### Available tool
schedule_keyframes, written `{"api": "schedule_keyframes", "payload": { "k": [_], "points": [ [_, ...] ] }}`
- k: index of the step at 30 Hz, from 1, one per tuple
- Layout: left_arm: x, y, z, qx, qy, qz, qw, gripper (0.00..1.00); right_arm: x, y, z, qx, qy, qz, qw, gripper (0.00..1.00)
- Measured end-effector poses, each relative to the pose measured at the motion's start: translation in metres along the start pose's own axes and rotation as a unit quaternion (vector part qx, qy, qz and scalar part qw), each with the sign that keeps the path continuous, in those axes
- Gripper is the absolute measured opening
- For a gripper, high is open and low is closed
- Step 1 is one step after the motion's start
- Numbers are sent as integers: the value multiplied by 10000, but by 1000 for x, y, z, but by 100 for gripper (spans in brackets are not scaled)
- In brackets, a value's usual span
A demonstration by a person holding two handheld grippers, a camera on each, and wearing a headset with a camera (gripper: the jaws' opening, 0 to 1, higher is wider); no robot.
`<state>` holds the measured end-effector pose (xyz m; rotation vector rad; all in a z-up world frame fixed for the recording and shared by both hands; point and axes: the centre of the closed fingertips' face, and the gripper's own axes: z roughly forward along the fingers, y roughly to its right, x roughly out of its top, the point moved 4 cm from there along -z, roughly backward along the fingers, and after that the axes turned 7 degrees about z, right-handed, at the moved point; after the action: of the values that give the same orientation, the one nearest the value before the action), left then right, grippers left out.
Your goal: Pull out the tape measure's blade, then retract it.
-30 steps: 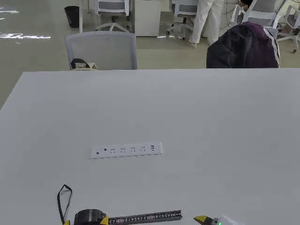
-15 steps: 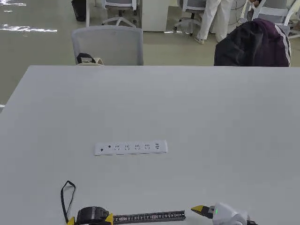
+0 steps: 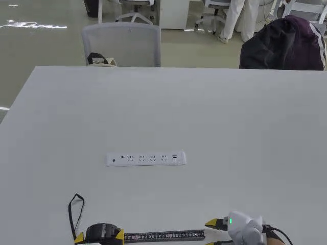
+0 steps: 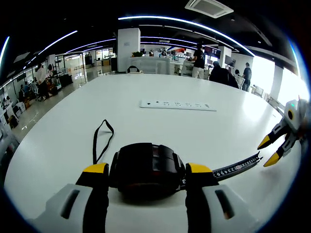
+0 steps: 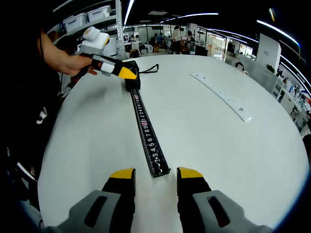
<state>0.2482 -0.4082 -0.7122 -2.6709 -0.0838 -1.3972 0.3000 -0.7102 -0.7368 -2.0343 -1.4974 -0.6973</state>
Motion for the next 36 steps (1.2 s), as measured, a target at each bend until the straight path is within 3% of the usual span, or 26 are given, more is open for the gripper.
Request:
{"api": "schedule_keyframes", "payload": {
  "k": [6, 19, 36],
  "points": [
    [-3, -2, 4, -4, -12, -20, 10000, 61, -3, 3, 6, 193, -167, -214, 9994, 23],
    [-10, -5, 13, 1, -26, -18, 10000, 62, -4, 9, 14, 342, -301, -276, 9986, 15],
    [-11, -3, 12, 32, -32, -16, 10000, 61, -6, 9, 16, 456, -392, -393, 9974, 13]
  ]
}}
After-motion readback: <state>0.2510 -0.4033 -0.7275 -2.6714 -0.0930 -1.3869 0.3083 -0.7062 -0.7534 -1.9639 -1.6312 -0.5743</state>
